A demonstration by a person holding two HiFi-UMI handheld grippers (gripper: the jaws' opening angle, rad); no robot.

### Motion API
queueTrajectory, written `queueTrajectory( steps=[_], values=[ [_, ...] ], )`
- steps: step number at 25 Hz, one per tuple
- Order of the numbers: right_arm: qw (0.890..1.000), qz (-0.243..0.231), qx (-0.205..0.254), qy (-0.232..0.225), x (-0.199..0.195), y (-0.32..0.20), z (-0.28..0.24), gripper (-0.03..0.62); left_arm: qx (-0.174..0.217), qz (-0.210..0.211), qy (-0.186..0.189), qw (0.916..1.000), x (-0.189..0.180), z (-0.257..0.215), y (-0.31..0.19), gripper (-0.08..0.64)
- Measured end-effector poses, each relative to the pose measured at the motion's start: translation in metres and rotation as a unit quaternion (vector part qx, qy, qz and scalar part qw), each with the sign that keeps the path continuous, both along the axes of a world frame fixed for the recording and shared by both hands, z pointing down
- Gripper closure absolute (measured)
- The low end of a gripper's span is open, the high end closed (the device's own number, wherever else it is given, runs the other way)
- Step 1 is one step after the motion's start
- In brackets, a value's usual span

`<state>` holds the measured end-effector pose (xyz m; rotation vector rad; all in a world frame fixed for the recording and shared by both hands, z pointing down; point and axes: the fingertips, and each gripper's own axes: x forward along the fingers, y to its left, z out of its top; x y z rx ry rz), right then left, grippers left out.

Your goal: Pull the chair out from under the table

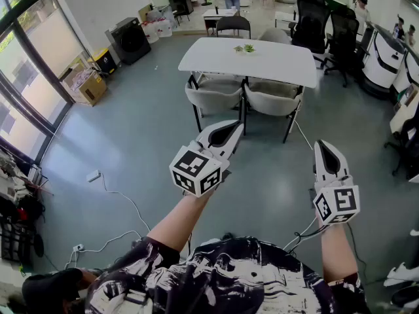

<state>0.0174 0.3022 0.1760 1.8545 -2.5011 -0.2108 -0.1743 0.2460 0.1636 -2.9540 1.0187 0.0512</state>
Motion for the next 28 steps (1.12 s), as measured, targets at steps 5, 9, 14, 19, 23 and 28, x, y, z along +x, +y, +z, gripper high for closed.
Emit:
queueTrajectory(
  steps=[5, 9, 14, 19, 23, 28],
  values=[
    [1.000, -0.004, 0.003, 0.001, -0.007, -0.002, -0.001, 0.592, 0.000, 0.000, 0.001, 1.0000, -0.004, 0.002, -0.002, 0.557],
    [1.000, -0.006, 0.001, 0.002, -0.009, -0.001, -0.002, 0.592, -0.001, 0.000, 0.002, 1.0000, -0.004, 0.001, -0.001, 0.556],
    [1.000, -0.017, 0.010, -0.014, -0.007, -0.001, 0.000, 0.591, 0.001, 0.011, 0.005, 0.9999, 0.000, 0.005, 0.001, 0.555],
    [0.995, -0.073, 0.060, -0.043, -0.011, -0.001, -0.018, 0.085, 0.093, 0.054, 0.025, 0.9939, 0.009, -0.019, 0.012, 0.126],
    [0.994, -0.083, 0.063, -0.019, -0.012, 0.001, -0.014, 0.043, 0.115, 0.063, 0.014, 0.9912, 0.009, -0.021, 0.017, 0.112],
    [0.995, -0.088, 0.052, -0.012, -0.012, 0.002, -0.010, 0.043, 0.110, 0.075, 0.008, 0.9911, 0.013, -0.017, 0.021, 0.112]
  ],
)
